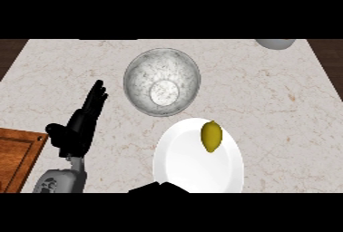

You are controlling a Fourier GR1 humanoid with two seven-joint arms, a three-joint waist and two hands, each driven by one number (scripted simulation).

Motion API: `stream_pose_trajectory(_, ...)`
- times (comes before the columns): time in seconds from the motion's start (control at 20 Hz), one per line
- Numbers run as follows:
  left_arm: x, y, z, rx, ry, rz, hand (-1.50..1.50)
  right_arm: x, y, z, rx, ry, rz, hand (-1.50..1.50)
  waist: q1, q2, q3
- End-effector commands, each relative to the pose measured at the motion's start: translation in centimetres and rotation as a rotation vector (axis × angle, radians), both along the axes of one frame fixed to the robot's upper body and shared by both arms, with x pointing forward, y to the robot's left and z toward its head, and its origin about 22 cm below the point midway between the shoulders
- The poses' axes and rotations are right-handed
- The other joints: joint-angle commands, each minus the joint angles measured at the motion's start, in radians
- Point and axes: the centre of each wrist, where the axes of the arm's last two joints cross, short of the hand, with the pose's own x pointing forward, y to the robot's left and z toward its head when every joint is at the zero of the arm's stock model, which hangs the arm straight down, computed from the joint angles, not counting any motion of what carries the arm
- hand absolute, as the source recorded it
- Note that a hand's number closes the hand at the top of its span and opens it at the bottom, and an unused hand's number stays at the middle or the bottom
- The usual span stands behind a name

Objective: Pick the pear from the plate and place it in the bowl

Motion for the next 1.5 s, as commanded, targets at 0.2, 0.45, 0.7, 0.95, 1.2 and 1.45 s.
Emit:
stream_pose_trajectory(0.2,0.9,-0.7,0.9,-0.005,0.003,-0.003,0.00,-0.1,0.3,8.6,-0.014,-0.083,-0.134,1.50,0.011,0.002,-0.002)
stream_pose_trajectory(0.45,1.7,-0.5,0.6,0.005,-0.004,-0.001,0.00,0.8,1.9,11.9,0.004,-0.047,-0.196,1.50,0.009,0.003,-0.001)
stream_pose_trajectory(0.7,1.6,-0.5,1.8,0.001,-0.016,-0.009,0.00,5.0,3.8,14.0,-0.030,-0.051,-0.271,1.50,0.012,0.004,-0.001)
stream_pose_trajectory(0.95,0.4,-0.8,-0.1,-0.005,-0.002,-0.013,0.00,9.6,5.0,11.8,-0.175,-0.117,-0.393,1.50,0.016,0.007,-0.001)
stream_pose_trajectory(1.2,0.2,-1.2,-0.8,0.005,-0.010,-0.020,0.00,14.0,5.6,11.8,-0.287,-0.259,-0.473,1.50,0.025,0.012,-0.002)
stream_pose_trajectory(1.45,2.1,0.2,1.2,0.006,-0.004,-0.005,0.00,18.0,5.0,9.4,-0.291,-0.236,-0.530,1.50,0.014,0.010,-0.001)
